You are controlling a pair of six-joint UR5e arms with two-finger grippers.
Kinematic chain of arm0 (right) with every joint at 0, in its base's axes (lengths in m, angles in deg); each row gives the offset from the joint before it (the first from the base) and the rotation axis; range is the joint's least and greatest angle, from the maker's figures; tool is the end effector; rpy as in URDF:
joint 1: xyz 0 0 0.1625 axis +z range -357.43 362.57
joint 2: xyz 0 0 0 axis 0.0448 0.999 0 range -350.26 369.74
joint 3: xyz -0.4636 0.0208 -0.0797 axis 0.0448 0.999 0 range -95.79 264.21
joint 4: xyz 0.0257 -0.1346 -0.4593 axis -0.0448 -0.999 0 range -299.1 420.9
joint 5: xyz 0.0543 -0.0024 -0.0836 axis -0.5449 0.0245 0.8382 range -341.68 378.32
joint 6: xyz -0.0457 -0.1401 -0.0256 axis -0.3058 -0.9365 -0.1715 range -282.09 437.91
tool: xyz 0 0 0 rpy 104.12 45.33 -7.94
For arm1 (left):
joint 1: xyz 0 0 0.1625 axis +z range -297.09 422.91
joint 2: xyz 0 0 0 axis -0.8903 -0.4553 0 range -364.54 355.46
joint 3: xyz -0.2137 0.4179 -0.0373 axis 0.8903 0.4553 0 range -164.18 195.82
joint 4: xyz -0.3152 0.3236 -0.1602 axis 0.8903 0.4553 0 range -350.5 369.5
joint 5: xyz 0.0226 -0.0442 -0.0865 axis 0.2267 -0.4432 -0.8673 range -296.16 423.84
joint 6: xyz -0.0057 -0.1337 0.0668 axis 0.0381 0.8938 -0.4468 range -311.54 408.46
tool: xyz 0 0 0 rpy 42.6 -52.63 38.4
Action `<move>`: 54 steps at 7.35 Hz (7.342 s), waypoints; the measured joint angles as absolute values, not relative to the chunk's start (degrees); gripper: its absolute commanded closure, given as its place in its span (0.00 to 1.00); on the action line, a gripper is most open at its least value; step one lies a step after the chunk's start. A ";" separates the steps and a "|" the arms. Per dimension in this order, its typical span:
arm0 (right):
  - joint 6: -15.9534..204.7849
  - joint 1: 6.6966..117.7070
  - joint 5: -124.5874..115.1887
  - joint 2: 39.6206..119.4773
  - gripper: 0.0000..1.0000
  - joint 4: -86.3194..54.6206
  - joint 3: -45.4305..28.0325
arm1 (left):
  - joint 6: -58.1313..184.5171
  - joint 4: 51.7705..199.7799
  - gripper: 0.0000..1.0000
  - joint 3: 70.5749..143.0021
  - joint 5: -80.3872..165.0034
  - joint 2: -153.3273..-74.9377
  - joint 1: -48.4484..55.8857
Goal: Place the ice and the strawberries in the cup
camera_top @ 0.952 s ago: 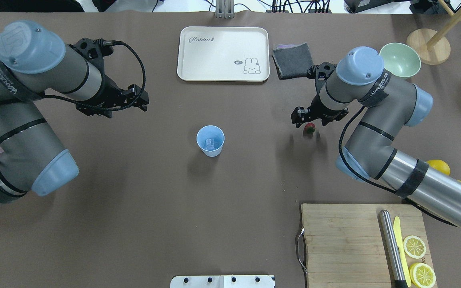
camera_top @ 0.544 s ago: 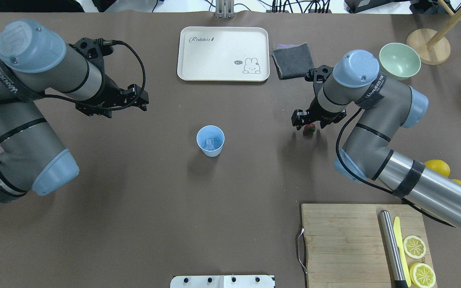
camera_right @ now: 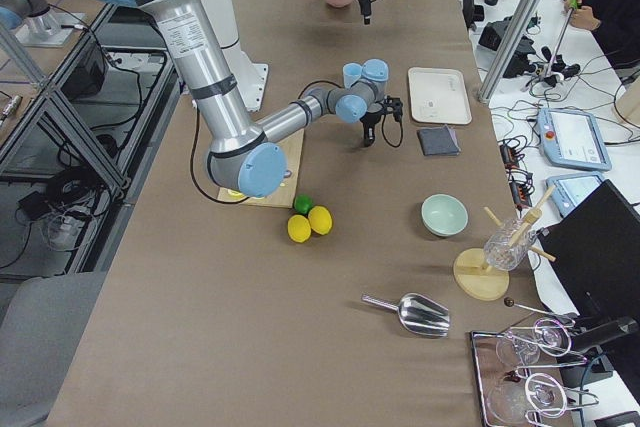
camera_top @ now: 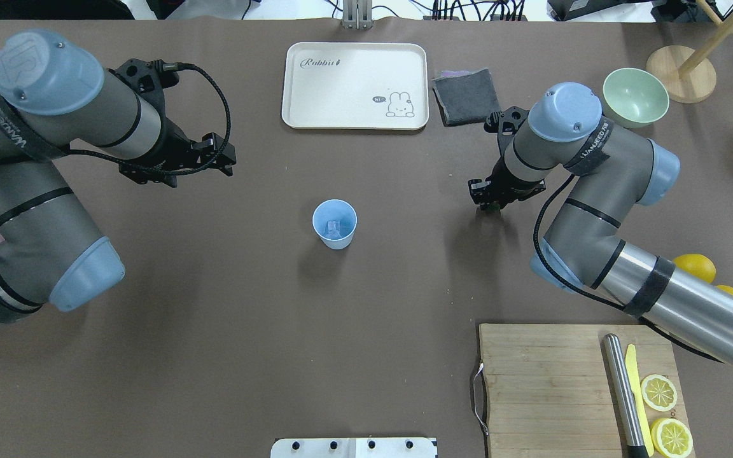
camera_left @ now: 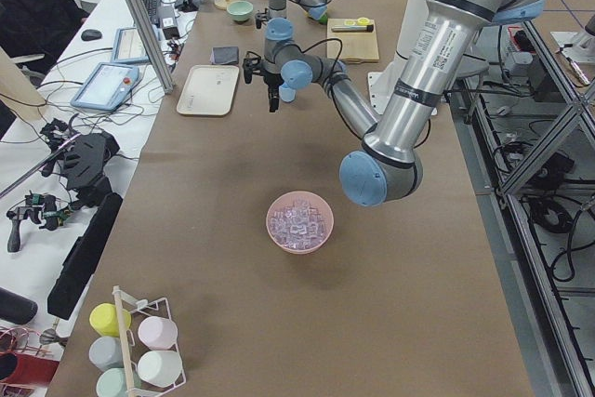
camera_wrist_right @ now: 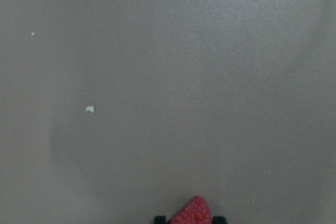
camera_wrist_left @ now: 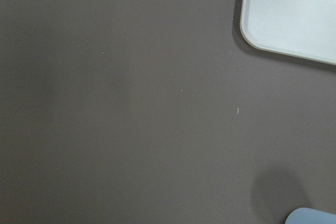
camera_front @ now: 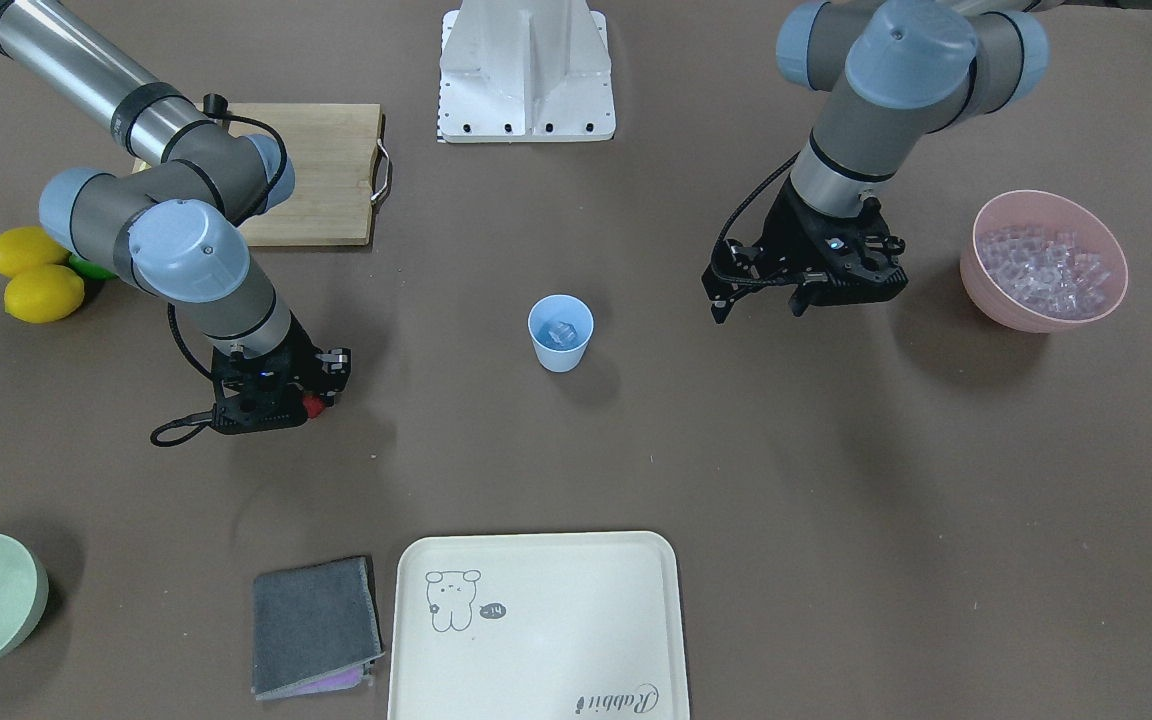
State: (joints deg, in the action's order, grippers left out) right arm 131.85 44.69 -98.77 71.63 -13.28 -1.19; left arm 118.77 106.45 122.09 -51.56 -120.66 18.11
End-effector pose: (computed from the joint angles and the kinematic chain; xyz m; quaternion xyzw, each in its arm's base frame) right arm -0.5538 -0.5887 0.4340 0.0351 -0.3931 -0.0303 0.9183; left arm 0.4584 -0.5528 0.2872 0.0484 0.4510 -0.1031 0.8852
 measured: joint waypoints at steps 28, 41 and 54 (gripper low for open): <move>67.16 88.24 -117.33 96.24 0.00 -38.62 -17.52 | 37.27 83.75 0.02 110.76 -64.02 -108.17 -24.64; 51.90 94.67 -112.94 98.80 0.00 -43.60 -11.34 | 38.04 91.71 0.02 108.67 -68.29 -99.91 -28.70; 54.27 91.95 -112.90 98.60 0.00 -42.73 -10.80 | 38.00 91.94 0.02 108.32 -66.72 -99.90 -29.07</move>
State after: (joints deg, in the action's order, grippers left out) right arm 54.27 91.95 -112.90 98.60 -42.73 -10.80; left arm 38.00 91.94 108.32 -66.72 -99.90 -29.07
